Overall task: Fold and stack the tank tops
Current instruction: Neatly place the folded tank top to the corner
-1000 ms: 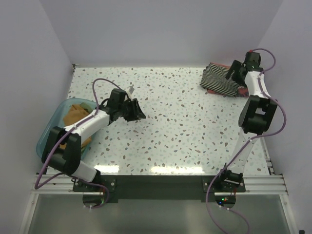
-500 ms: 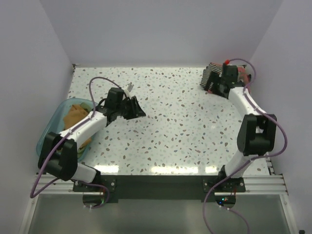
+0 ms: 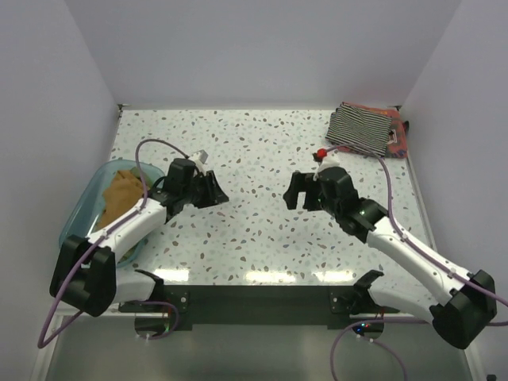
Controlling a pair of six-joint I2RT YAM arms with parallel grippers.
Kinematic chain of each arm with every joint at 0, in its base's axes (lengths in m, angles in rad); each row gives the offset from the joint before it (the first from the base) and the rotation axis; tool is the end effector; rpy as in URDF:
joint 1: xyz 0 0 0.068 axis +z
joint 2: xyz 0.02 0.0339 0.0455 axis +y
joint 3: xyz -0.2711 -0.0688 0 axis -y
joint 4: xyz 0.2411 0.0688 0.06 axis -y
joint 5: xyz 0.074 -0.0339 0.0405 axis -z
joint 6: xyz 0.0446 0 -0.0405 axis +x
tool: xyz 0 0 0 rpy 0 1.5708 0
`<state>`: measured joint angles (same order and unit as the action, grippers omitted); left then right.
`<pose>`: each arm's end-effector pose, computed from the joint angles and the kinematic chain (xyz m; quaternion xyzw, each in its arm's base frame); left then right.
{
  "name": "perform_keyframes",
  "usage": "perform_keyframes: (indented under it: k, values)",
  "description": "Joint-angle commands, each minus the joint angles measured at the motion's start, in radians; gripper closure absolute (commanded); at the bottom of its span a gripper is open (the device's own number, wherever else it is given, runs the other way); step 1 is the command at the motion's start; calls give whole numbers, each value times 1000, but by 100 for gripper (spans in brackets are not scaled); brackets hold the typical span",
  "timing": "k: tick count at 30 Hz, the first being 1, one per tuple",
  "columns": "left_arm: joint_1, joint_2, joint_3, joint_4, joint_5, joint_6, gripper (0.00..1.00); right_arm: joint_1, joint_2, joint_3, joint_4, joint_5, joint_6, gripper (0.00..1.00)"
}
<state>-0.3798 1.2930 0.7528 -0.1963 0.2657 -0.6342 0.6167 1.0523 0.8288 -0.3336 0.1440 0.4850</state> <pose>0.2464 -0.1110 0.2231 -0.0617 0.9057 -0.3009 0.2923 0.1949 0.1303 0.2916 -0.0225 0.8724 0.1998 0.4455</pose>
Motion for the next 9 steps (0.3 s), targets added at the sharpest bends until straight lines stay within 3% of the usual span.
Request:
perform_keyframes:
  k: [1,9]
  values:
    - [5,-50,-27,57,-49,11,56,21,-61,-63,-48,51,63,1]
    - [5,-66,-24,35,-89,10,56,21,-117,-40,-59,89,27,1]
